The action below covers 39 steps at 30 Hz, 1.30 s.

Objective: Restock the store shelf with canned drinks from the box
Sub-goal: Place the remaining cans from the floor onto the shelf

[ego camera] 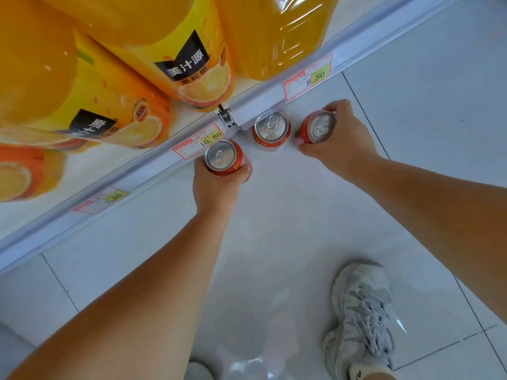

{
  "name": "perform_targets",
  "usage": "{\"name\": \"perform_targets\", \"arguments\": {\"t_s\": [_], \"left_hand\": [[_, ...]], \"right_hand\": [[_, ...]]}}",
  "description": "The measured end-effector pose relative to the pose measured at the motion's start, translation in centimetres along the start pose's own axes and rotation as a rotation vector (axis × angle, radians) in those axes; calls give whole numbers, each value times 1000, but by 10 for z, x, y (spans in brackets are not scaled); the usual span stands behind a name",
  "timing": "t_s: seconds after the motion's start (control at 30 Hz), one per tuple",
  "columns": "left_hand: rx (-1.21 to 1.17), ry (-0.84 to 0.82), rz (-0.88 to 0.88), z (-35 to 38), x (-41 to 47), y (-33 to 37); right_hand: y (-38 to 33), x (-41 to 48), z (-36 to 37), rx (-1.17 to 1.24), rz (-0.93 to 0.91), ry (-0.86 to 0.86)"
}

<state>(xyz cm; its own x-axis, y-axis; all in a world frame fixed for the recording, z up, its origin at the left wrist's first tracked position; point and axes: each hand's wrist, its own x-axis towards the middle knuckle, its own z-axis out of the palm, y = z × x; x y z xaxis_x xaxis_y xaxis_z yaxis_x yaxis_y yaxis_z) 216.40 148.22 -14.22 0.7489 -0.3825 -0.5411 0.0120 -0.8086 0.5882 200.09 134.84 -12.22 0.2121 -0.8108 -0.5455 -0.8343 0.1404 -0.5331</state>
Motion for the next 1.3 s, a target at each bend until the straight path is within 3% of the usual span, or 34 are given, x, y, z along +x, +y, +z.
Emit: {"name": "perform_targets", "arguments": {"t_s": [0.27, 0.47, 0.67, 0.97, 1.3], "left_hand": [[47, -201, -14, -85, -104, 41], [56, -436, 66, -207, -178, 132], [-135, -463, 252, -348, -259, 259], [-475, -363, 393, -565, -400, 367], [-753, -351, 594, -730, -460, 394]], "right_hand": [[-35, -133, -70, 142, 125, 57], [-131, -236, -172, 197, 48, 73], [-259, -352, -282, 290, -76, 113], [-443, -532, -401, 553, -455, 112], [-587, -633, -410, 586, -886, 147]]}}
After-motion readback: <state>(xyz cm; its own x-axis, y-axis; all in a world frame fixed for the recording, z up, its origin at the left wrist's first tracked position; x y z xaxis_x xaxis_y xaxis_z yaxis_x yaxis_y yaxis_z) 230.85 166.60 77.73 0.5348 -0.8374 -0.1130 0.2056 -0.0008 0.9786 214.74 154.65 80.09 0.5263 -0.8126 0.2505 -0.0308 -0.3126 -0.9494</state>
